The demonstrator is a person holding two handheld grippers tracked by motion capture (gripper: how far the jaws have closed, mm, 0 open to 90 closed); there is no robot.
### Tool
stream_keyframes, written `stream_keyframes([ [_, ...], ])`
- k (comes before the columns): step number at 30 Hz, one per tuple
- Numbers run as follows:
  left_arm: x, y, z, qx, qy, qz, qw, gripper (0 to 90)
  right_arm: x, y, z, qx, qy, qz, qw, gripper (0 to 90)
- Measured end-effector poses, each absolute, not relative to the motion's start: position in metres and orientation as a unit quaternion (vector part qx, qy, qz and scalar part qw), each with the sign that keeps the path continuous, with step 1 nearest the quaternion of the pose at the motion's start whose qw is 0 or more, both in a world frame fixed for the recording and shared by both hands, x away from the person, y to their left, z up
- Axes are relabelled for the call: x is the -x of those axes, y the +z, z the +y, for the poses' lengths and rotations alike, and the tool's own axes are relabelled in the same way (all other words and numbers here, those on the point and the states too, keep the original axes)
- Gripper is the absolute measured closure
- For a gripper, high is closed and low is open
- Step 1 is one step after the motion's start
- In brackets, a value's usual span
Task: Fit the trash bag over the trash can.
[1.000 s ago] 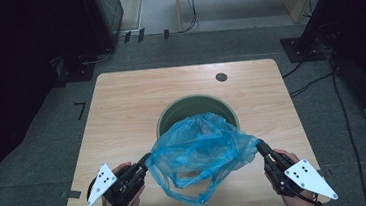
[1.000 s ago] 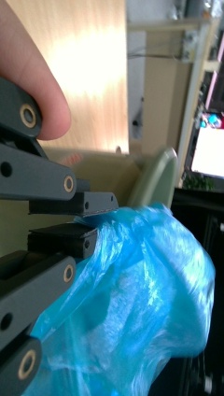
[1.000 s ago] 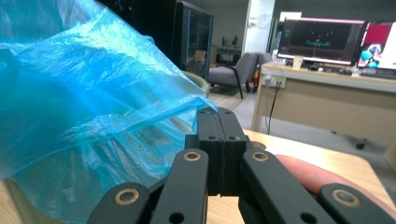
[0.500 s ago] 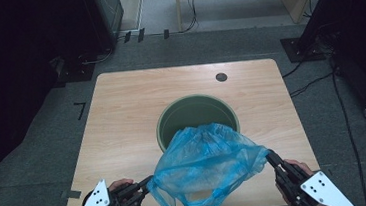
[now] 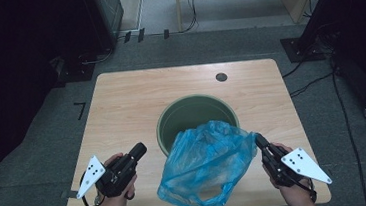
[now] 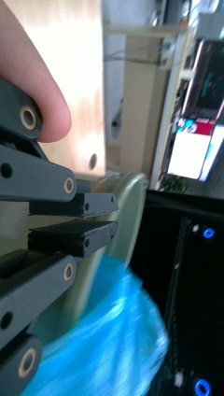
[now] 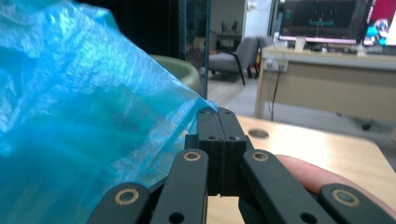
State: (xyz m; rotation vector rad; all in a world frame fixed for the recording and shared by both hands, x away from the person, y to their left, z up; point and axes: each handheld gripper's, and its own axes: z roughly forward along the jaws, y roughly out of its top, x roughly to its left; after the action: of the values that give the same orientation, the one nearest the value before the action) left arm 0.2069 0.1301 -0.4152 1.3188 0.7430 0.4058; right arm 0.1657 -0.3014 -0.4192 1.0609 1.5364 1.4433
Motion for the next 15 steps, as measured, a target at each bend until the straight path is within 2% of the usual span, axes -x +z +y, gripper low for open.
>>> stream_keyframes([
  [2,-0.200,-0.408,0.125,-0.597,0.194,0.321,0.709,78.2,-0.168,-0.412,-0.295,-0.406,0.568,0.601,0.388,90.0],
  [6,-0.179,-0.397,0.111,-0.611,0.223,0.286,0.703,59.7,-0.169,-0.404,-0.285,-0.391,0.575,0.599,0.397,90.0],
  [12,-0.149,-0.381,0.100,-0.612,0.245,0.253,0.708,46.6,-0.169,-0.404,-0.275,-0.389,0.576,0.600,0.397,90.0],
  [15,-0.134,-0.379,0.092,-0.621,0.252,0.238,0.703,33.9,-0.168,-0.402,-0.274,-0.389,0.575,0.599,0.398,90.0],
])
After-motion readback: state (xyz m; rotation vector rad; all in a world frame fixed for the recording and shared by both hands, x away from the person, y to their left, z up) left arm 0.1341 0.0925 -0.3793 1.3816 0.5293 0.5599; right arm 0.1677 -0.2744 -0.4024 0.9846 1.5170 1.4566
